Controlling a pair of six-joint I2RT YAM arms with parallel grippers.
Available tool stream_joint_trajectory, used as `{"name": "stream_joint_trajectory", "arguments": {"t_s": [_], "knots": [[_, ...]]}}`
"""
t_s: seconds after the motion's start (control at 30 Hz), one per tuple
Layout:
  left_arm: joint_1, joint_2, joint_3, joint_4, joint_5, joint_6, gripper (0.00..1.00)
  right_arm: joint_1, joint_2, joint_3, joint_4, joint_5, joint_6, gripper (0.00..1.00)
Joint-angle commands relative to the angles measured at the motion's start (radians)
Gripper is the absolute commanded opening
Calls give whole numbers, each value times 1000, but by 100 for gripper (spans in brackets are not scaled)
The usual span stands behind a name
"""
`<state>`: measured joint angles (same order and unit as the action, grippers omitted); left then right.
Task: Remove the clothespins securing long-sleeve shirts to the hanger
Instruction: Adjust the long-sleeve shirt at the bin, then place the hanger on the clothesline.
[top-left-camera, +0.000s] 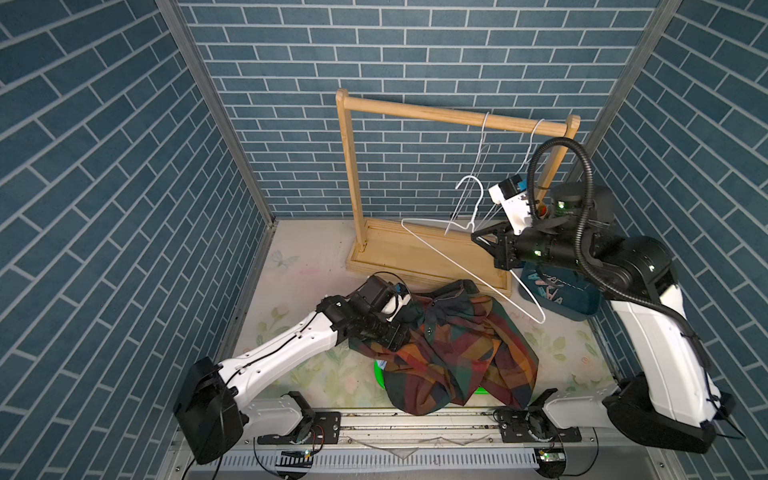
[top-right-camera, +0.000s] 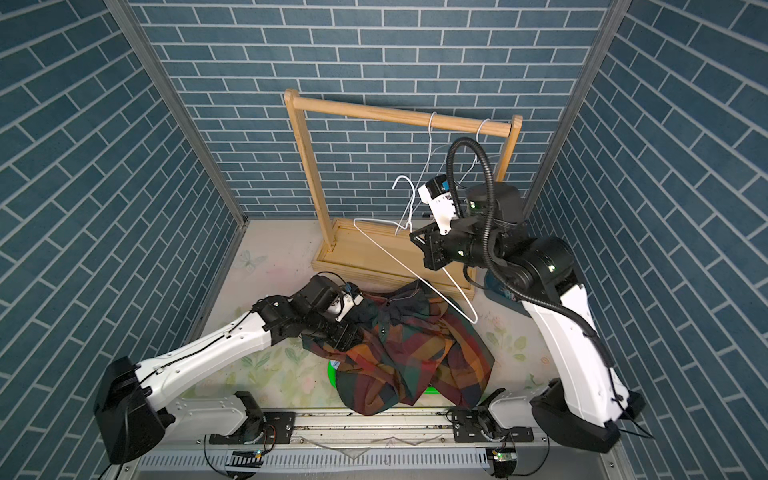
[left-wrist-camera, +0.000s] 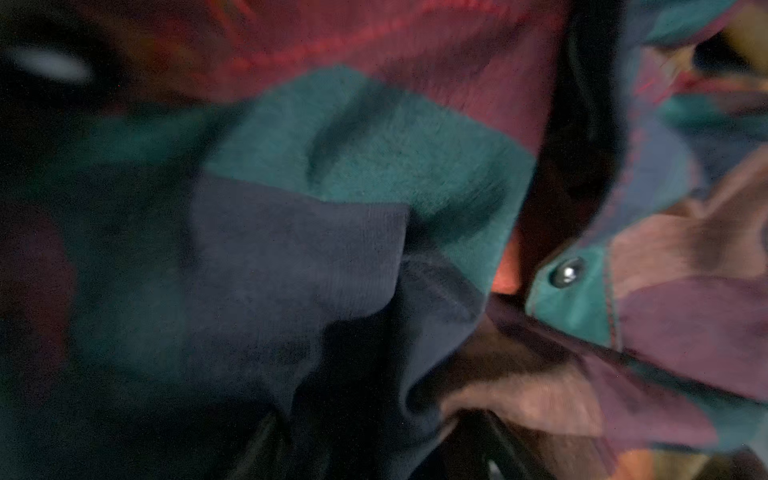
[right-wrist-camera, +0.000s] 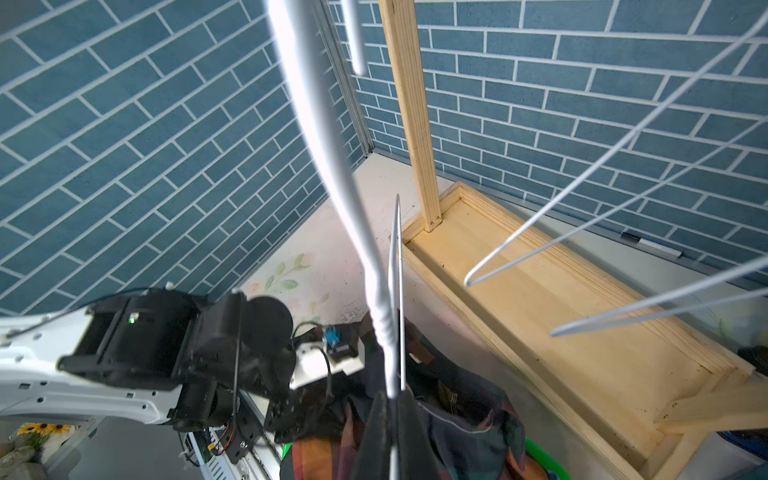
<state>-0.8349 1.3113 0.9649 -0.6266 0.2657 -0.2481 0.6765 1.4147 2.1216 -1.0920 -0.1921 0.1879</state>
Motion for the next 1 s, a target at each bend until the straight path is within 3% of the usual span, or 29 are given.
{"name": "stream_joint_trajectory", "arguments": {"t_s": [0.0, 0.33, 0.5, 0.77, 0.97], "knots": [[-43, 78, -27, 95, -40, -59, 74, 7, 88, 123, 50, 90, 45, 0], [-126, 249, -30, 164, -42, -77, 73, 9, 478, 590, 84, 359, 112, 0], [-156, 266, -44, 208, -43, -88, 72, 8, 526, 605, 166, 510, 142, 0], [-195, 278, -54, 246, -40, -80, 72, 9, 524, 506, 390, 553, 188, 0], [-211, 255, -83, 261, -49, -81, 72, -6, 595, 589, 361, 599, 204, 0]]}}
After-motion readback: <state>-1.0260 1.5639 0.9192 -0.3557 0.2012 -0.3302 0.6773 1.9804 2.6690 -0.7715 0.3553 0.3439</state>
